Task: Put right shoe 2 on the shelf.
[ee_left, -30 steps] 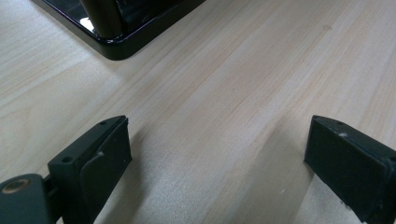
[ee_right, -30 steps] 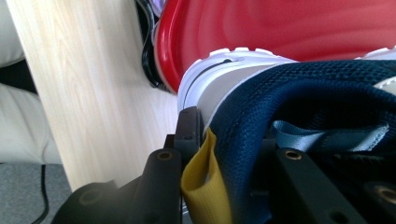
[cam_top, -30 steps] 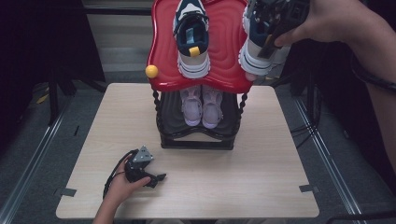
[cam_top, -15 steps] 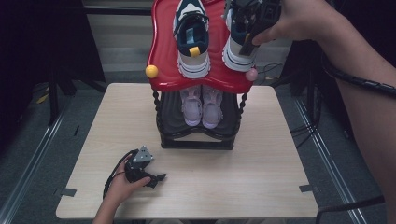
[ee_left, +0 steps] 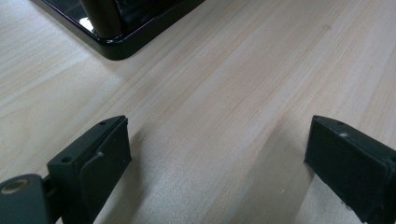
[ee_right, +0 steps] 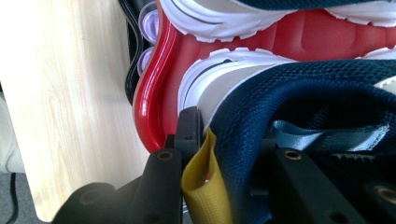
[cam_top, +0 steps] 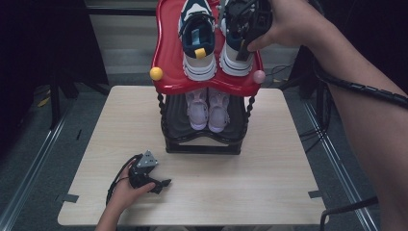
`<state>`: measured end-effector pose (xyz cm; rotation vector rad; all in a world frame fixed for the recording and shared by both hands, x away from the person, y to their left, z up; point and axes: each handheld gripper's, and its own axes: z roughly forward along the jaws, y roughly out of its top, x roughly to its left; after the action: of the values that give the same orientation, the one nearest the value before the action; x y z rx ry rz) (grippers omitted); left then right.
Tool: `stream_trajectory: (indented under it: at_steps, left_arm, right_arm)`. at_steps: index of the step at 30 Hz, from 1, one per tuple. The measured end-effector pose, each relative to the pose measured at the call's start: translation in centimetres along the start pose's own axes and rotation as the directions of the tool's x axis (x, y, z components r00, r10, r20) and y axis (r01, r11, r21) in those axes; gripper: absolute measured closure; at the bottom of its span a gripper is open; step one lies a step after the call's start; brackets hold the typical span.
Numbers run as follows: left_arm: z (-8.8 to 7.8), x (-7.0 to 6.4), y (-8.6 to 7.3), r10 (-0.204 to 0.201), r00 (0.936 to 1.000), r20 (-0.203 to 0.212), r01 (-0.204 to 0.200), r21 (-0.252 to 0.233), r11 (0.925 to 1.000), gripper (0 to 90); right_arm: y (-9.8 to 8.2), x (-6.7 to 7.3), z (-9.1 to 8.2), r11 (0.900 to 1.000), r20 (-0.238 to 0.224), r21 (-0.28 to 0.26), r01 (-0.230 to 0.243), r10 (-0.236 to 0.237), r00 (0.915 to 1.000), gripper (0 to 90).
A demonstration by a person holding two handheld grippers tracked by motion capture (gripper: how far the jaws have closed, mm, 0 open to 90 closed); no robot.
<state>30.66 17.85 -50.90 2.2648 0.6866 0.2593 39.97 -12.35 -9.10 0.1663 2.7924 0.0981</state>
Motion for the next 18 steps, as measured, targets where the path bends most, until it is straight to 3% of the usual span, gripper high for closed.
stream_trajectory:
  at_steps: [18]
  left_arm:
    - [0.01,-0.01,0.0,-0.001,1.0,0.001,0.001,0.0,1.0,6.2]
  right_arm:
    - [0.72,-0.01,0.85,0.999,-0.008,0.015,0.029,-0.029,0.9995,71.6]
